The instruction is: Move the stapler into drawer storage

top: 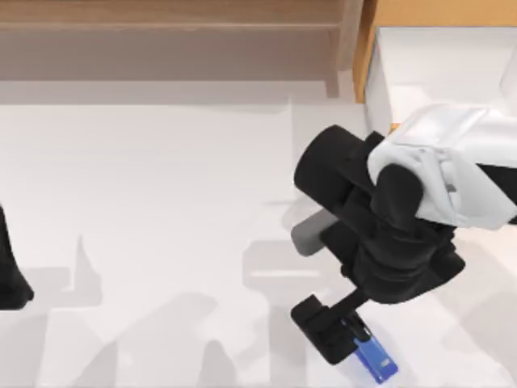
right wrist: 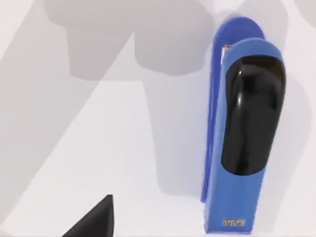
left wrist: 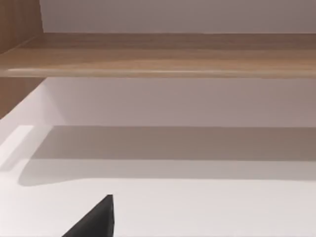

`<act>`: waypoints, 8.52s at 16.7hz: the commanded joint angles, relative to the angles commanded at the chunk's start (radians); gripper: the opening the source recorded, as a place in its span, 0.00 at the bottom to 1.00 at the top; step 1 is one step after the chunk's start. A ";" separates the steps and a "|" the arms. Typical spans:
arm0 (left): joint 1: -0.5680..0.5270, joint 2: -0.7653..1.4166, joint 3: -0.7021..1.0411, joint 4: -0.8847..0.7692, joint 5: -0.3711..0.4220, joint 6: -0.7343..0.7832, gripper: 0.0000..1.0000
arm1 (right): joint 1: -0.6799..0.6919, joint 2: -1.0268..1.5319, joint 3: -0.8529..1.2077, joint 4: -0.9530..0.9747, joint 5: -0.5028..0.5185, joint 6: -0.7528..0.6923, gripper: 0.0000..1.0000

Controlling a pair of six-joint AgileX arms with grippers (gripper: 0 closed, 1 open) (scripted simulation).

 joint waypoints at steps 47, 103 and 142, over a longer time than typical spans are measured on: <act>0.000 0.000 0.000 0.000 0.000 0.000 1.00 | -0.003 0.053 -0.074 0.139 0.002 0.001 0.00; 0.000 0.000 0.000 0.000 0.000 0.000 1.00 | -0.655 0.694 0.947 -0.252 0.023 -0.024 1.00; 0.000 0.000 0.000 0.000 0.000 0.000 1.00 | -0.285 0.164 -0.836 2.517 0.271 -1.508 1.00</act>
